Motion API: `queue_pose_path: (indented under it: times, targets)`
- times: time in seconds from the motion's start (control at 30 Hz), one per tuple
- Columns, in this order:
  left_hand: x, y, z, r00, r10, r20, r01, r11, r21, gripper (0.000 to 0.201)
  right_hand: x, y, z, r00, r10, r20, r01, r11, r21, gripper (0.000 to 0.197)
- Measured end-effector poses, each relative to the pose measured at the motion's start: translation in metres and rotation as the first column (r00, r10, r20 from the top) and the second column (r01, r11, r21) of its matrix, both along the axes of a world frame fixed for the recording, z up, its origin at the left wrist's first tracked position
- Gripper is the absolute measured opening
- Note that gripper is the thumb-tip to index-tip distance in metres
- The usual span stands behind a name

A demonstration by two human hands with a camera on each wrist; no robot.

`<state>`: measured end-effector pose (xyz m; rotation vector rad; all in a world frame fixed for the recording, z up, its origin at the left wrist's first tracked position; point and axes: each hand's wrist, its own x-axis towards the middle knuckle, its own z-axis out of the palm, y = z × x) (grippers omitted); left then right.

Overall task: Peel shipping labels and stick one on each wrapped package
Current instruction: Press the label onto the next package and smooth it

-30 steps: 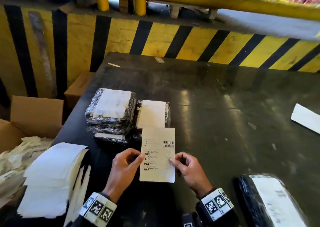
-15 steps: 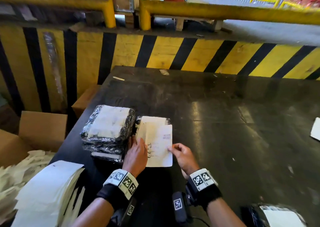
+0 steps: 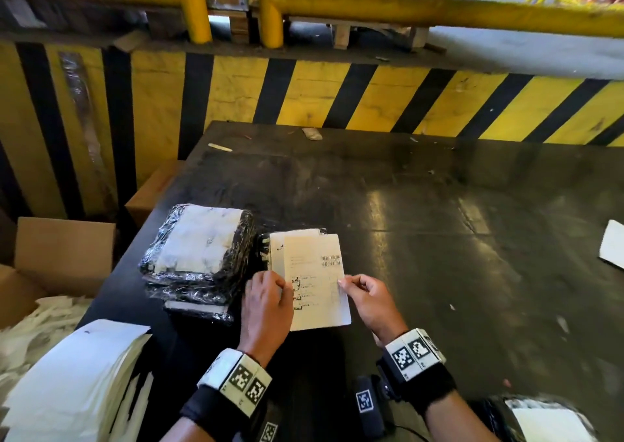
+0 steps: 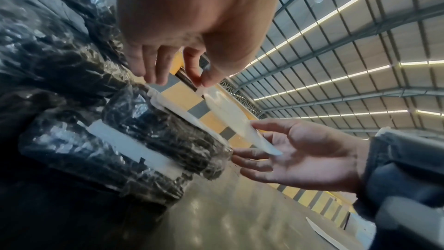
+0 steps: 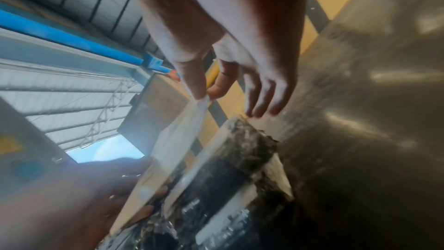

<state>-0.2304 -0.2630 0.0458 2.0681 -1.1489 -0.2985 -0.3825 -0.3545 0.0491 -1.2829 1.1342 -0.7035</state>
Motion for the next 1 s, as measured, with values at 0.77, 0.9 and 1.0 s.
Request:
queue_pose_path:
  times: [0.77,0.9,1.0]
  targets:
    - [0.03,-0.049,0.002,0.969,0.197,-0.146,-0.174,0.972,0.159,0.021,0.056,-0.044,-0.014,0.955,-0.038,-0.296,0.01,0.995,-0.099,0.024]
    - [0.032,-0.049,-0.002,0.973,0.184,-0.14,-0.159,0.972,0.171,0.022,0.058,-0.046,-0.016,0.952,-0.049,-0.303,0.016,0.994,-0.111,0.017]
    - [0.033,-0.049,-0.005,0.975,0.172,-0.139,-0.147,0.973,0.177,0.021,0.06,-0.046,-0.017,0.948,-0.062,-0.314,0.024,0.992,-0.122,0.018]
